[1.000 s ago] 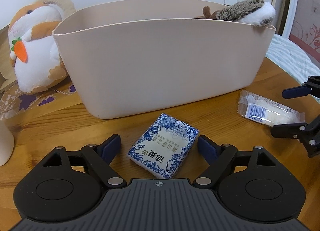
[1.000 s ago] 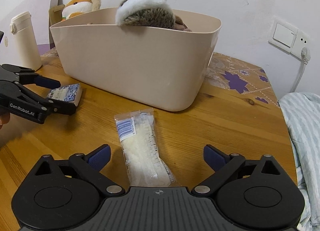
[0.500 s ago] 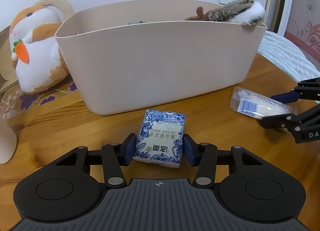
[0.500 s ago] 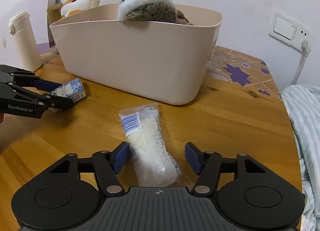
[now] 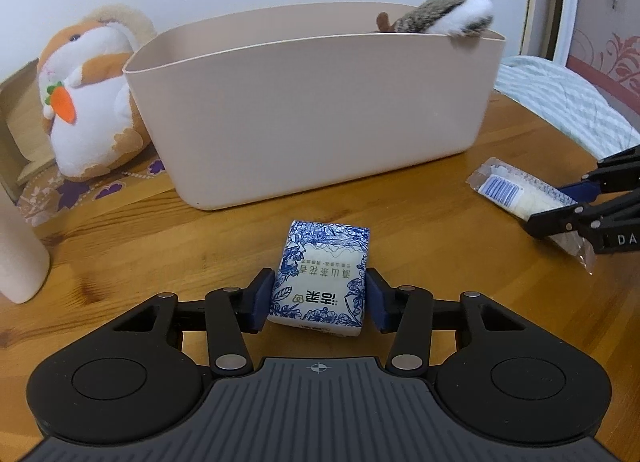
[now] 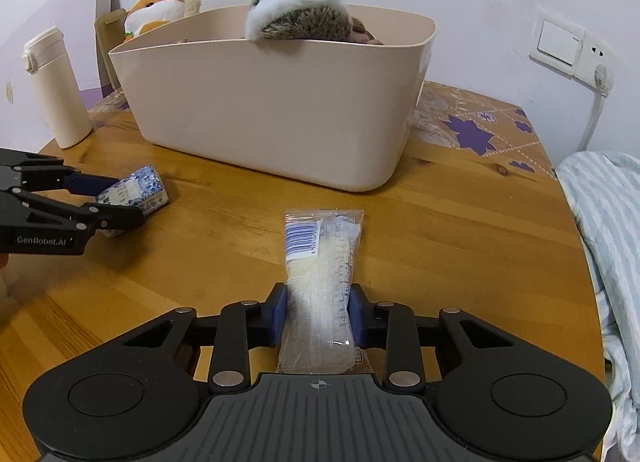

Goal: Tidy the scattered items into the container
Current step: 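Lift the tissue pack and cotton-pad bag up over the basket with both tools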

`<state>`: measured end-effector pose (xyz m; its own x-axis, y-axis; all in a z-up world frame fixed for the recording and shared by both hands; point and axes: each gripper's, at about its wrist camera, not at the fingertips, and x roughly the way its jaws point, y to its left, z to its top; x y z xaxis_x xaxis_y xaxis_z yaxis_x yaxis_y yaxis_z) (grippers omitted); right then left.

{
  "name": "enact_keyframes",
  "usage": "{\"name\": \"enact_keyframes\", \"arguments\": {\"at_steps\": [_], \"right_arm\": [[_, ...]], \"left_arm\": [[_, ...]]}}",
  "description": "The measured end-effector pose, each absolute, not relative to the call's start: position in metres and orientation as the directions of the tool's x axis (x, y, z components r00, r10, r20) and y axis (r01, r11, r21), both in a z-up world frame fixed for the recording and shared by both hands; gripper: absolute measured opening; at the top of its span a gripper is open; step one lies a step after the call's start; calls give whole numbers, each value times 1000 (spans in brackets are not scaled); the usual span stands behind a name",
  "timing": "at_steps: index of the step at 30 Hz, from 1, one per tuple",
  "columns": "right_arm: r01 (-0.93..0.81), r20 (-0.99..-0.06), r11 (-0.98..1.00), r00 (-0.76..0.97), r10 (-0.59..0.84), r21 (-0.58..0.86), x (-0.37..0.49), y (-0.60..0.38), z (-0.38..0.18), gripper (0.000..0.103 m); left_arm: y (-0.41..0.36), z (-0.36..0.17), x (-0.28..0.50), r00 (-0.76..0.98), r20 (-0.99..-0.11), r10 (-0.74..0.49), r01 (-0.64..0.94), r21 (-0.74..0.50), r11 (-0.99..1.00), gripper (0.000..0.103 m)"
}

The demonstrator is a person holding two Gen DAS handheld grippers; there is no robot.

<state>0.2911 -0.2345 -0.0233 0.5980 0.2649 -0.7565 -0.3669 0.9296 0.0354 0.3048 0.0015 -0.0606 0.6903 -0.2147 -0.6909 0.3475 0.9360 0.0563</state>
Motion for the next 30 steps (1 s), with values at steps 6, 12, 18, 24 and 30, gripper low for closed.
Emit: {"name": "enact_keyframes", "arguments": {"at_steps": [6, 12, 18, 24, 30], "right_arm": [[-362, -754, 931, 598, 272, 49, 283, -240, -21, 28], [-351, -730, 935, 625, 277, 54, 271, -244, -10, 28], [-344, -690, 936, 659, 299, 76, 260, -251, 9, 28], [-367, -650, 924, 677, 344, 107, 250, -254, 32, 28], [-387, -590, 917, 720, 366, 97, 241, -254, 61, 28]], "left_arm": [[-2, -53, 289, 713, -665, -221, 350, 65, 935, 49], [-4, -38, 272, 763, -613, -206, 323, 85, 943, 49], [-3, -22, 261, 800, -567, -196, 294, 85, 952, 49], [-3, -10, 251, 838, -521, -163, 252, 103, 962, 49], [1, 9, 244, 869, -460, -181, 247, 88, 965, 49]]}}
